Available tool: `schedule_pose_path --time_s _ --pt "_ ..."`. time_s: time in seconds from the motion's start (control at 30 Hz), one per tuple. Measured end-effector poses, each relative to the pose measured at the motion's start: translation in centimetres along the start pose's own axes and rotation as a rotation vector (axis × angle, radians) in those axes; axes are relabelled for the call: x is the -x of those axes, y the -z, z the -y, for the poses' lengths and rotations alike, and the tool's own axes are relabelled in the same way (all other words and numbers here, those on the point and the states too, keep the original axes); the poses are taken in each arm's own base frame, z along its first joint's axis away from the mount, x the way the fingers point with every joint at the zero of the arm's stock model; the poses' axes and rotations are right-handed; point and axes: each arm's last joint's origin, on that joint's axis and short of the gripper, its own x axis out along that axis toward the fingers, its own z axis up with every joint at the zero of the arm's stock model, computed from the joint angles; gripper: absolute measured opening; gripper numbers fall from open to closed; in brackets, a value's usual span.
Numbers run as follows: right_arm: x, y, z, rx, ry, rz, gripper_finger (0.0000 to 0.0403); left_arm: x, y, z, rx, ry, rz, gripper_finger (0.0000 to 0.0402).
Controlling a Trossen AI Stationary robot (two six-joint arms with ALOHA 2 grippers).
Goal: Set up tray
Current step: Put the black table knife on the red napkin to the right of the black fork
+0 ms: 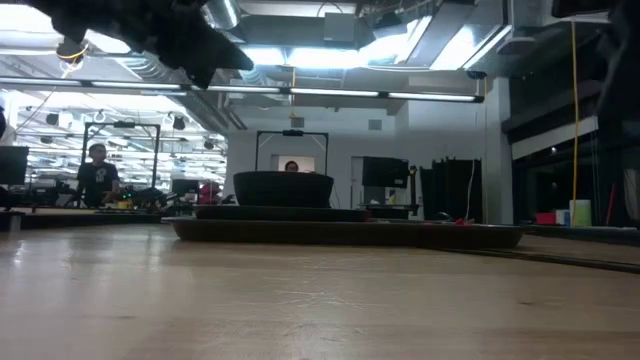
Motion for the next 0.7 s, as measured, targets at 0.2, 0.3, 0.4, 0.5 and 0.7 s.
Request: schedule_pose_path --time_s 0.2,0.3,0.4,0.5,0.7 --pt "0.4 1.1 -0.2 0.020 -0.020 -0.079 0.0002 -1.9 -0.7 1.7 0.014 0.015 -0.074 0.0003" --pt "0.6 1.5 -0.4 0.012 -0.028 -0.084 0.0002 -2.6 -1.0 2.4 0.021 -0.007 -0.138 0.0003" --pt "0.4 1.8 -0.6 -0.023 -0.023 -0.092 0.0002 -3.2 -1.3 3.1 0.020 -0.032 -0.181 0.0003" --pt "-0.4 2.5 -1.0 -0.039 -0.004 -0.150 0.0001 -3.8 -1.5 3.8 0.009 -0.030 -0.191 0.0004" --pt "-2.9 3.8 -2.1 -0.023 0.028 -0.290 0.0001 -4.9 -1.0 4.3 0.020 -0.047 -0.215 0.0003"
